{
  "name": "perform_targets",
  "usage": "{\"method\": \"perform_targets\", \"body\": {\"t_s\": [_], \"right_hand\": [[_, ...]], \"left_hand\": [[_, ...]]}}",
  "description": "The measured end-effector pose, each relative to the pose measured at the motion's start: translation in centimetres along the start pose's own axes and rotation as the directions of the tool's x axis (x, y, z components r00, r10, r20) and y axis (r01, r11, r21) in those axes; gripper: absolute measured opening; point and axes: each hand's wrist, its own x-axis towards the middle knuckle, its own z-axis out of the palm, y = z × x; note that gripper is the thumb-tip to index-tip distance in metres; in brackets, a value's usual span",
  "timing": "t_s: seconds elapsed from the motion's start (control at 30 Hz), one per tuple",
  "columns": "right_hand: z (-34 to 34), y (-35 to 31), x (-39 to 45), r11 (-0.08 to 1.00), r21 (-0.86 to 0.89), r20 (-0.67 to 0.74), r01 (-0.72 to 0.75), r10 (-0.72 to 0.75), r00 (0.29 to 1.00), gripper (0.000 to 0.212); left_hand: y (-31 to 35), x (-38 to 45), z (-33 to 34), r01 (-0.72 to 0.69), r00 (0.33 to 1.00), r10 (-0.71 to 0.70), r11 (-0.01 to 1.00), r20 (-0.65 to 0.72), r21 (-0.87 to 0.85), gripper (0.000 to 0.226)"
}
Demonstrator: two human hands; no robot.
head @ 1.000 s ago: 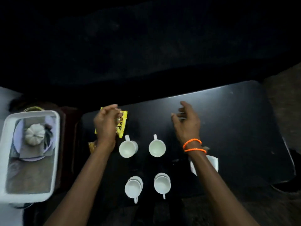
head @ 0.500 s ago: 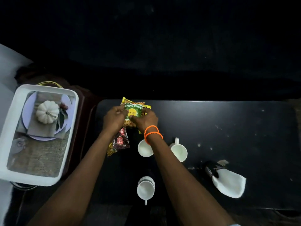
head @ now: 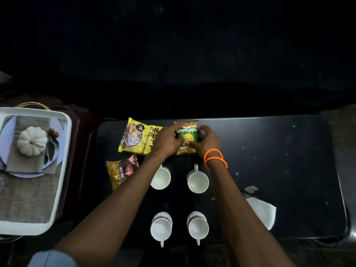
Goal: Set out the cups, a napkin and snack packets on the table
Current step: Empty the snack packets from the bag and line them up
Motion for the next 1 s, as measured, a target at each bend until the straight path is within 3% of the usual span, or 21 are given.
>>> {"method": "perform_targets", "body": {"t_s": [0.13,0.47,0.57,0.6,0.67,0.73,0.8,0.87,1.0], "right_hand": [[0.7,-0.2,-0.6,0.995,-0.016,-0.012,0.094,-0.095,0.995,0.069],[0.1,-1.8,-0.6,0.987,-0.155,-0.048,0.038,-0.046,0.998,0.063],[0.7,-3.4,-1.4,0.976,-0.160,-0.185,0.145,-0.174,0.967,0.053],[1.2,-4.2,-1.5,0.969,-0.151,-0.154,0.198,-0.221,0.963,0.050],[2.8,-5.9,-1.6,0.938,-0.151,0.056,0.313,-0.308,0.950,0.046],[4.8,-7.5,-1.7,0.865,-0.239,0.294,0.441,-0.368,0.882,0.044],[6.9,-8.7,-1.6,0.746,-0.371,0.419,0.554,-0.398,0.816,0.049],[8.2,-9.0,-1.2,0.662,-0.480,0.443,0.575,-0.382,0.811,0.050],[8.4,-8.4,-0.5,0.754,-0.517,0.321,0.406,-0.269,0.908,0.038]], "left_hand": [[-0.7,0.2,0.7,-0.005,1.000,0.006,1.000,-0.016,0.024,0.060],[-0.4,-0.2,-0.9,-0.009,1.000,0.009,0.999,-0.007,0.053,0.055],[-1.5,-0.9,-4.1,0.029,0.981,-0.012,0.996,-0.196,0.084,0.040],[-2.2,-1.2,-5.3,0.078,0.958,-0.041,0.990,-0.285,0.120,0.036],[-4.1,-1.8,-7.5,0.216,0.913,-0.117,0.952,-0.390,0.219,0.033],[-6.1,-2.3,-8.7,0.320,0.914,-0.210,0.898,-0.347,0.301,0.045],[-7.5,-2.7,-9.0,0.328,0.937,-0.274,0.905,-0.218,0.272,0.065],[-8.2,-2.9,-8.9,0.267,0.958,-0.241,0.948,-0.156,0.176,0.077],[-8.4,-1.8,-9.2,0.024,0.999,-0.015,0.974,-0.041,0.227,0.079]]}}
